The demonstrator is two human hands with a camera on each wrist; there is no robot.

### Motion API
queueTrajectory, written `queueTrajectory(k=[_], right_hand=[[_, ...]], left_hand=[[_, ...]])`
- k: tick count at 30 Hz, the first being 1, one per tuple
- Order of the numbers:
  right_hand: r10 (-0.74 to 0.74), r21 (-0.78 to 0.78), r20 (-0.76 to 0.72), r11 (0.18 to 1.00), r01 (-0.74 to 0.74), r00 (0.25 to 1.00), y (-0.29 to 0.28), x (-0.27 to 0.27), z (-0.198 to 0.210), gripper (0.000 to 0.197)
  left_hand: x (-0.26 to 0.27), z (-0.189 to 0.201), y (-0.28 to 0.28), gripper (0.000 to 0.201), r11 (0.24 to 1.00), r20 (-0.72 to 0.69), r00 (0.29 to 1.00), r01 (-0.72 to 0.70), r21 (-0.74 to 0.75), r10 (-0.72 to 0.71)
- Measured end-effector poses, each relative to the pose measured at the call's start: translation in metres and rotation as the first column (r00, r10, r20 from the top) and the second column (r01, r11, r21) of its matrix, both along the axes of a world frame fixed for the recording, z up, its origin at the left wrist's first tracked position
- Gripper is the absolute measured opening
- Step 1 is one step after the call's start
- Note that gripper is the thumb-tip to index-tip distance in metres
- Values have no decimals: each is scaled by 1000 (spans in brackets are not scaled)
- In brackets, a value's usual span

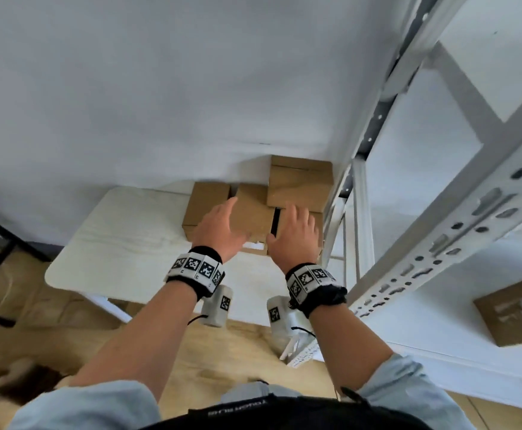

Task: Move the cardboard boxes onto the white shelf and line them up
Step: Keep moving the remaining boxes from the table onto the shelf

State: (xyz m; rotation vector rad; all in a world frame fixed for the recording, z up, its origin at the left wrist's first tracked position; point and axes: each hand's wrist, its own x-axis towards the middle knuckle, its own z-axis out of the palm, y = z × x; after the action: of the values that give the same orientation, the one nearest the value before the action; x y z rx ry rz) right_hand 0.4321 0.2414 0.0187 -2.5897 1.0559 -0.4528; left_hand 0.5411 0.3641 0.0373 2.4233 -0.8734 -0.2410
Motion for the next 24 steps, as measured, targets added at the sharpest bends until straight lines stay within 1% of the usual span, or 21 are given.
queueTrajectory(k=[4, 7, 8, 11, 14, 16, 18, 21, 24], right_hand=[[-90, 38, 3, 995, 90, 996, -29, 32, -6, 74], [-194, 59, 49, 980, 191, 980, -56, 53, -8, 81], [-237, 75, 43, 969, 234, 971, -67, 59, -8, 84], [-362, 102, -26, 926, 363, 932, -104, 77, -4, 89], [-422, 118, -97, 894, 431, 902, -130, 91, -10, 97], [-432, 138, -162, 880, 454, 887, -139, 100, -16, 106], [-437, 174, -194, 866, 470, 878, -142, 107, -24, 110], [-481, 223, -143, 836, 502, 865, -139, 111, -31, 106], [-539, 223, -102, 807, 547, 836, -130, 112, -30, 102]], left_hand=[[37, 2, -36, 82, 999, -12, 999, 53, -6, -53], [64, -7, -65, 85, 991, -8, 991, 131, -10, -131], [73, -10, -76, 87, 986, -19, 986, 164, -1, -164], [98, -17, -109, 89, 963, -55, 963, 266, 30, -265], [120, -28, -139, 94, 921, -95, 922, 383, 76, -375], [133, -37, -154, 98, 892, -137, 896, 438, 109, -423], [141, -45, -165, 101, 871, -179, 873, 477, 117, -454], [148, -55, -173, 106, 846, -201, 842, 525, 90, -501], [152, -61, -173, 112, 826, -172, 826, 556, 95, -536]])
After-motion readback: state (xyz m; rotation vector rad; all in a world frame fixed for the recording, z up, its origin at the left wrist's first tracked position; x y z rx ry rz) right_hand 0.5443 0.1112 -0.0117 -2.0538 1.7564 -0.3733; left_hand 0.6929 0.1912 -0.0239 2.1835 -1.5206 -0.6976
